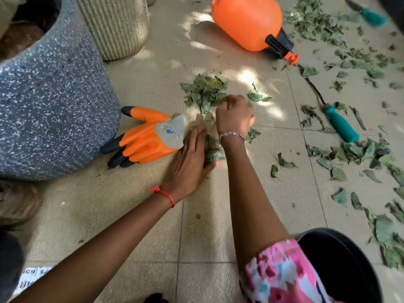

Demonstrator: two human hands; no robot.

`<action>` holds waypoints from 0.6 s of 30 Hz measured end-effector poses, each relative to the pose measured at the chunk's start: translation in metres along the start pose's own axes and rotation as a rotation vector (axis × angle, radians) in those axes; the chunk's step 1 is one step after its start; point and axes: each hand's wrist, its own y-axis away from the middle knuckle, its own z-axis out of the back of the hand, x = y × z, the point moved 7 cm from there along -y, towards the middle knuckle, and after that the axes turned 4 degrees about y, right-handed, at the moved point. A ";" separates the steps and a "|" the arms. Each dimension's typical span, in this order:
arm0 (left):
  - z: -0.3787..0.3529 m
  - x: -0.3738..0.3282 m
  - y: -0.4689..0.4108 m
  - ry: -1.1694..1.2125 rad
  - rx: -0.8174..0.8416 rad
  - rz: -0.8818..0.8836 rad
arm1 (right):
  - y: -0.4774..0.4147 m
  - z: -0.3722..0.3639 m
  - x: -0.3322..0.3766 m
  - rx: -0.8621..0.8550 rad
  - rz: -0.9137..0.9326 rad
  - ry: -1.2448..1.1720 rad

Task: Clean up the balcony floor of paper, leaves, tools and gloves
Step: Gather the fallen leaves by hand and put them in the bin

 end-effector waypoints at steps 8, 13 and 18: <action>-0.007 -0.004 -0.074 0.259 -0.093 0.078 | -0.017 0.010 -0.070 -0.257 -0.385 -0.212; 0.018 -0.004 -0.132 0.393 -0.136 0.195 | -0.022 0.003 -0.083 -0.212 -0.295 0.032; 0.054 0.019 -0.173 0.244 -0.423 0.262 | -0.025 -0.017 -0.086 -0.102 -0.171 0.131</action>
